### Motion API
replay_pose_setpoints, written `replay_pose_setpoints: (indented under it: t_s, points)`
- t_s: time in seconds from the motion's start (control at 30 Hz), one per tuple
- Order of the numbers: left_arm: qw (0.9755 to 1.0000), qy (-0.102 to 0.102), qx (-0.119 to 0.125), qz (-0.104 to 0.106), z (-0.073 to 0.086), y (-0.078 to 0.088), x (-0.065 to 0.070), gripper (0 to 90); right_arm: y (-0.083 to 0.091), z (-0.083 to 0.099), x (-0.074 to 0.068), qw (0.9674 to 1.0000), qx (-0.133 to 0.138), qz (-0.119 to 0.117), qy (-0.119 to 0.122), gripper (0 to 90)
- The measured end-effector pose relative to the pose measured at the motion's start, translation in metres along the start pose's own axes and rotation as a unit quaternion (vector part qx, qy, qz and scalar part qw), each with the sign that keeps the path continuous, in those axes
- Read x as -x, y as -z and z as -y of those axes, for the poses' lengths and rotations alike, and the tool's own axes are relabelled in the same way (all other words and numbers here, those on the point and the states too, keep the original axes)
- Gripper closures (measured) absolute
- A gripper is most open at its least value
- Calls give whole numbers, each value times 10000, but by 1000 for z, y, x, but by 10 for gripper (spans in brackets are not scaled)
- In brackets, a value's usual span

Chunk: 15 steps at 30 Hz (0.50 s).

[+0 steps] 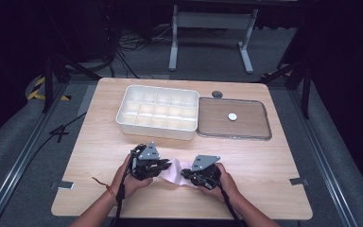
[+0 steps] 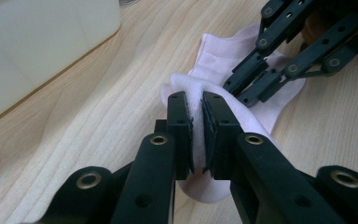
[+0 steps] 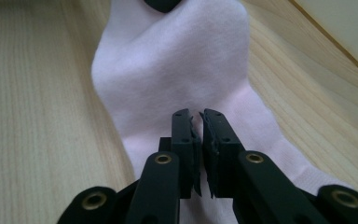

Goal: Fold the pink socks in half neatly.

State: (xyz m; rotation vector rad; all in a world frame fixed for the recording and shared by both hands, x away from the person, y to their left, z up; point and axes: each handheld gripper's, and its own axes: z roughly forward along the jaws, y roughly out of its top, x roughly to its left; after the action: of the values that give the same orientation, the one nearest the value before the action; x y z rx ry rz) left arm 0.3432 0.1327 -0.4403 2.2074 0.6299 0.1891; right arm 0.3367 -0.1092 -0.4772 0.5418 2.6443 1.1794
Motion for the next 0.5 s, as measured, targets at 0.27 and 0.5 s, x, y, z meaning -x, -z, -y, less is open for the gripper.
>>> replay_pose_setpoints:
  t_s: [0.27, 0.5]
  points:
    - [10000, 13, -27, -33, 2, 3, -3, 821, 15, 0, 3, 9998, 137, 153, 49, 825]
    - [10000, 18, 3, 14, 0, 0, 0, 818, 0, 2, 0, 10000, 3, 0, 95, 818]
